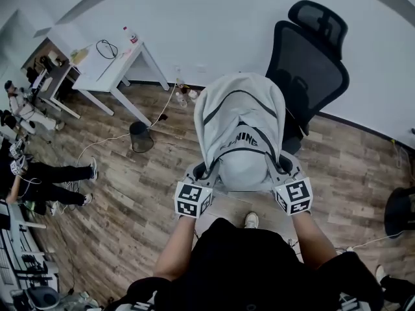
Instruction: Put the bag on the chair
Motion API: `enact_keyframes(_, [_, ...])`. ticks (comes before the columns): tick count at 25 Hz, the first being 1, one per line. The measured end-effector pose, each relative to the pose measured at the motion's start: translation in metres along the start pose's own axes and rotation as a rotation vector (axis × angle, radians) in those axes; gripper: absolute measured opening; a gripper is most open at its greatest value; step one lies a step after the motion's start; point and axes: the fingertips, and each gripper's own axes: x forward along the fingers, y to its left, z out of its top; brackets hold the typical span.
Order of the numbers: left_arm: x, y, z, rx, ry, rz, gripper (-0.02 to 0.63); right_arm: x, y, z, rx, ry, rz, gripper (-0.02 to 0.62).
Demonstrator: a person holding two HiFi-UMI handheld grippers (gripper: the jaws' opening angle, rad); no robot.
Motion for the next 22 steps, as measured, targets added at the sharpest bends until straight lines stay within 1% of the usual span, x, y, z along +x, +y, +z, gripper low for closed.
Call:
enact_keyframes(5, [0.020,0.008,0.013,0.016,-0.010,-0.012,0.083,0.015,-0.017,0.009,-0.019,0.000,0.006,0.066])
enact_keyframes(9, [0.042,0.017,0.016,0.004,-0.013,-0.019,0.083,0.033,-0.032,0.009,-0.026,0.009,0.005,0.066])
enact_keyframes(22, [0.119,0.064,0.035,0.005,0.005,-0.091,0.083,0.100,-0.079,0.012,-0.012,0.048,-0.062,0.066])
